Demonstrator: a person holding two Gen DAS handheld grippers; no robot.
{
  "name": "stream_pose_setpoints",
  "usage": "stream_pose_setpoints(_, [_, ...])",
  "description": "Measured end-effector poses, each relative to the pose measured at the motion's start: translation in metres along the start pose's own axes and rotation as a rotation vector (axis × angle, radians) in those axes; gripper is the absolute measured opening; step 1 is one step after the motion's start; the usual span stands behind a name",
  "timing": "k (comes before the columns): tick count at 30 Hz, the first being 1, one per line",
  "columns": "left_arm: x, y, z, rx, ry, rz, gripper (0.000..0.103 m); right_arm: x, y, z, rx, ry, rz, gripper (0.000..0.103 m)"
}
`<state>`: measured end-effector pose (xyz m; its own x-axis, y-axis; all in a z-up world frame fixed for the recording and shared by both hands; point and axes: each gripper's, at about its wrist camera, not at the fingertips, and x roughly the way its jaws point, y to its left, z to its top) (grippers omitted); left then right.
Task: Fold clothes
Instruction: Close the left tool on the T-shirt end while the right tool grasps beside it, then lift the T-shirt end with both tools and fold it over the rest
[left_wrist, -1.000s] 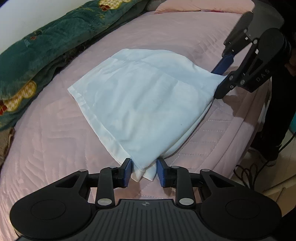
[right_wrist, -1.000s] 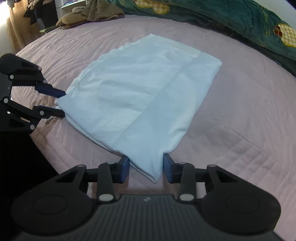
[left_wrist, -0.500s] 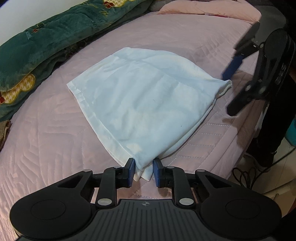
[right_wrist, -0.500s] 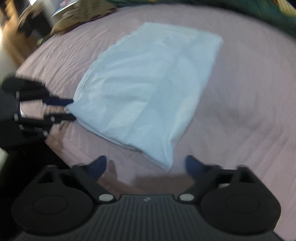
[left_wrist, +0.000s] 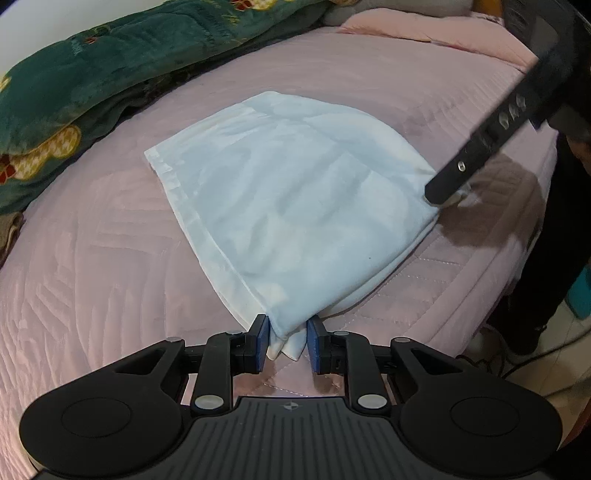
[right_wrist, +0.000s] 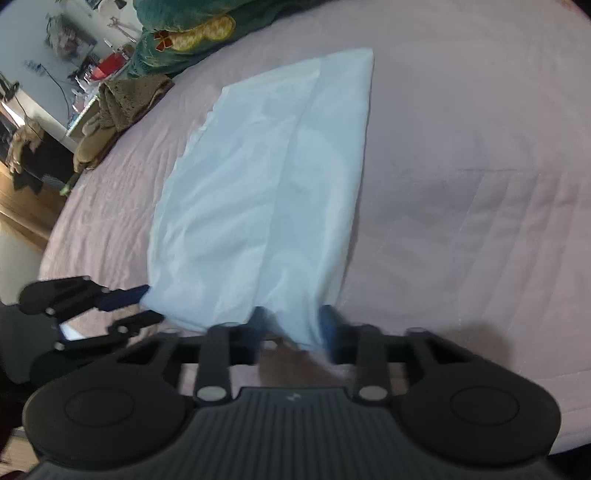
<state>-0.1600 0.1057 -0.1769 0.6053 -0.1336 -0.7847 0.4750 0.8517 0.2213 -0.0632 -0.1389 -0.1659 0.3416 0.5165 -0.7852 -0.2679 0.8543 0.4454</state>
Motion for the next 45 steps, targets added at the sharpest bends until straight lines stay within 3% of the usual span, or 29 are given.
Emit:
stream_pose_setpoints(3, [0.001,0.000,-0.001,-0.026,-0.012,0.007,0.023,-0.001,-0.009,-0.001,0.015,-0.010,0.011,0.011])
stream_pose_setpoints(7, [0.002,0.001,-0.002,-0.049,-0.029,0.021,0.010,-0.002,-0.008,0.001,0.002,-0.006,0.008,0.011])
stream_pose_setpoints(9, [0.001,0.004,-0.001,-0.069,-0.031,0.007,0.010,-0.002,-0.007,0.002,-0.009,0.000,0.005,0.011])
stream_pose_setpoints(13, [-0.002,0.001,0.002,-0.061,-0.008,0.038,0.024,0.000,-0.007,0.005,0.000,0.015,0.008,0.014])
stream_pose_setpoints(18, [-0.006,-0.015,-0.005,0.031,0.001,0.051,0.026,0.000,-0.007,0.003,-0.017,0.018,0.008,0.014])
stream_pose_setpoints(22, [0.000,-0.006,0.002,0.009,0.004,0.038,0.010,0.000,-0.005,0.002,-0.036,0.011,0.004,0.011])
stream_pose_setpoints(28, [-0.003,-0.001,0.005,0.012,-0.022,0.022,0.008,-0.013,-0.009,0.000,-0.010,-0.023,0.051,0.008])
stream_pose_setpoints(36, [-0.050,0.001,0.011,-0.024,-0.100,0.024,0.008,-0.055,-0.002,0.002,-0.003,-0.089,0.106,0.008])
stream_pose_setpoints(45, [-0.097,-0.017,-0.003,-0.062,-0.104,-0.022,0.008,-0.090,0.008,-0.031,0.004,-0.066,0.135,0.008])
